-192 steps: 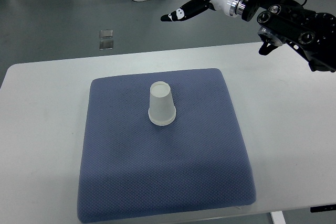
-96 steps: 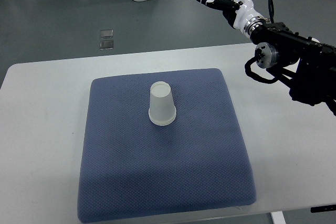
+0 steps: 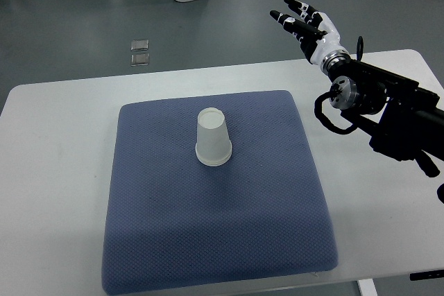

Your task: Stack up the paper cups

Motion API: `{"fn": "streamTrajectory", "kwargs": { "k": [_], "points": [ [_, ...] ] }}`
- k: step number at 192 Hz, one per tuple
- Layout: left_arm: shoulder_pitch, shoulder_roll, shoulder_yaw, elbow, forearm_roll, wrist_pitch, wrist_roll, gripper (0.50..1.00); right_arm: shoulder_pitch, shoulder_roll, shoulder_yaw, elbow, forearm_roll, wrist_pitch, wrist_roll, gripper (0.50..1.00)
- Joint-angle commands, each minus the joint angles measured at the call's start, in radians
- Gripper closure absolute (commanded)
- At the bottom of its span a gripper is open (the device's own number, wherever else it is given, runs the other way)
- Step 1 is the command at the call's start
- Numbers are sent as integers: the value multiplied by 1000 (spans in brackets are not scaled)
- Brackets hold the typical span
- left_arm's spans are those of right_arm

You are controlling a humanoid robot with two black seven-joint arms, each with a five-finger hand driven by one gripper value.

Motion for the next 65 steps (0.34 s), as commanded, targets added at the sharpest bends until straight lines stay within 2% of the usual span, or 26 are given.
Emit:
{"fn": "streamTrajectory", "kwargs": {
  "k": [1,65],
  "points": [
    [0,0,1,0,0,0,0,500,-2,-1,3,-1,-10,-2,0,593],
    [0,0,1,0,0,0,0,500,-34,2,72,-1,1,-4,20,593]
  ]
}}
